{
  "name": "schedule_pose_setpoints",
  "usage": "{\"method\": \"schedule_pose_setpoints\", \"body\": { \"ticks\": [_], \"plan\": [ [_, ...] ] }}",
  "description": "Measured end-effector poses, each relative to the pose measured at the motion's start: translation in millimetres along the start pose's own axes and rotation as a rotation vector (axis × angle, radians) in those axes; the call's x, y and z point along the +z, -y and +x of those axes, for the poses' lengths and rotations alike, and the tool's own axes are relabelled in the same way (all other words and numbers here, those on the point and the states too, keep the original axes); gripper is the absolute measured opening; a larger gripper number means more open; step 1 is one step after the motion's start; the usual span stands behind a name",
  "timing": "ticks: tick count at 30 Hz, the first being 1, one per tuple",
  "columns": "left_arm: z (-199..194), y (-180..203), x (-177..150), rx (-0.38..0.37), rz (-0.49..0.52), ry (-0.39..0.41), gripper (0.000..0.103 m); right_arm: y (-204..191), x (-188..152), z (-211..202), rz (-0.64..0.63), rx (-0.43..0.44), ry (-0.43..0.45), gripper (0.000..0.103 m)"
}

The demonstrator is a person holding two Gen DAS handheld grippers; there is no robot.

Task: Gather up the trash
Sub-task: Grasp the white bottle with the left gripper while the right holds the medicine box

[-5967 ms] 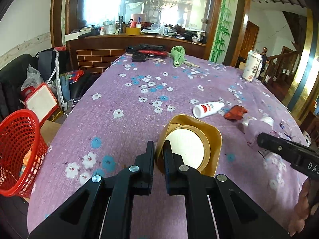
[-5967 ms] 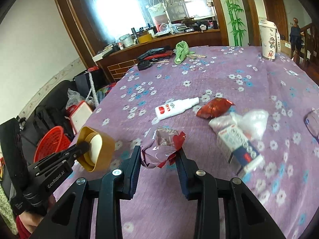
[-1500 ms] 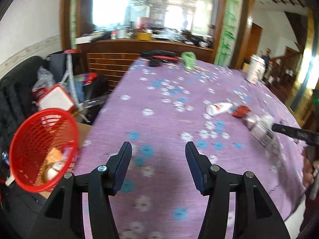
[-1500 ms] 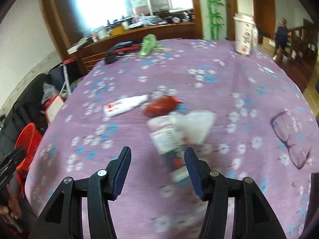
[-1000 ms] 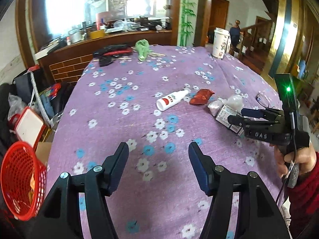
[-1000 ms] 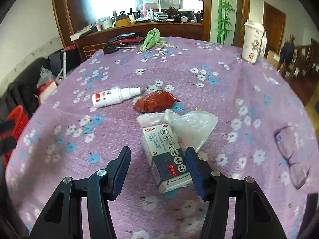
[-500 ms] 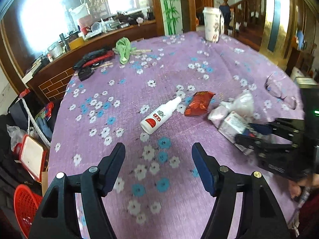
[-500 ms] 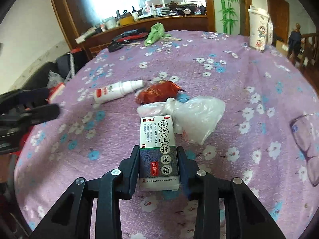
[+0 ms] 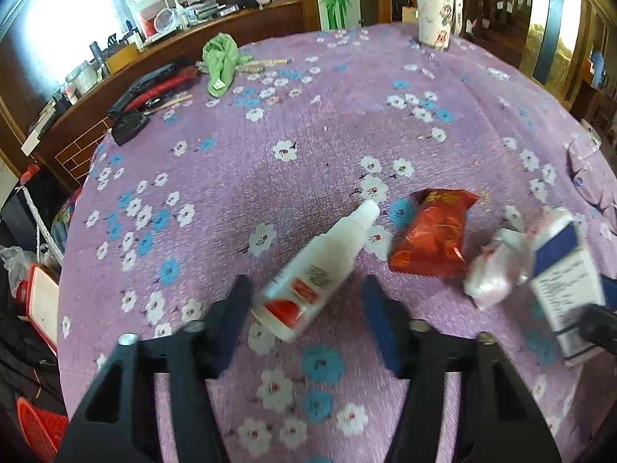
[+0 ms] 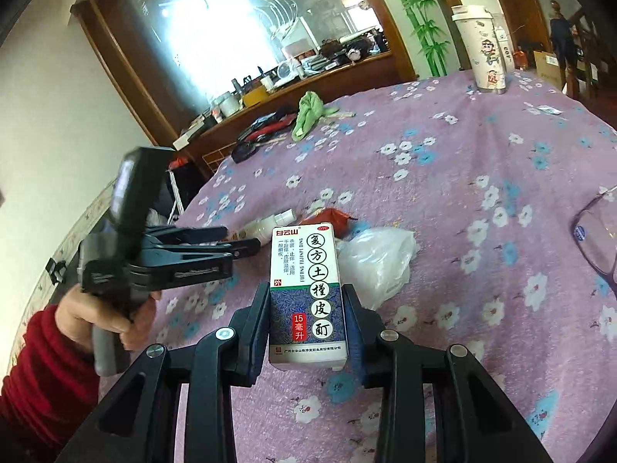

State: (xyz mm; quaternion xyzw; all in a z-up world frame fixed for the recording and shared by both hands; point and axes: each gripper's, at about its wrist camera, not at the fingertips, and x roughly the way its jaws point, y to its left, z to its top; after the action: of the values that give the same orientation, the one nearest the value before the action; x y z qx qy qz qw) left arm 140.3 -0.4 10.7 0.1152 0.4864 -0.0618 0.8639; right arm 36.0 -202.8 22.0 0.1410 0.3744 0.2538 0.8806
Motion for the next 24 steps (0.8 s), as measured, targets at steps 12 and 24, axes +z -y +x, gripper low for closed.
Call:
{"method": "schedule_pose_setpoints", "body": {
  "ticks": [12,24],
  "plan": [
    [0.5,-17.3,-17.6,-0.059,-0.17,0.034,0.029,-6.6,-1.1,3.6,-0.04,-0.023,-0.001,0.038],
    [-57.4,-18.8,-104.8,-0.118,-0.256,0.108,0.029,-16.2,-4.9,9.0,-0.083,-0.056,-0.032,0.038]
  ]
}}
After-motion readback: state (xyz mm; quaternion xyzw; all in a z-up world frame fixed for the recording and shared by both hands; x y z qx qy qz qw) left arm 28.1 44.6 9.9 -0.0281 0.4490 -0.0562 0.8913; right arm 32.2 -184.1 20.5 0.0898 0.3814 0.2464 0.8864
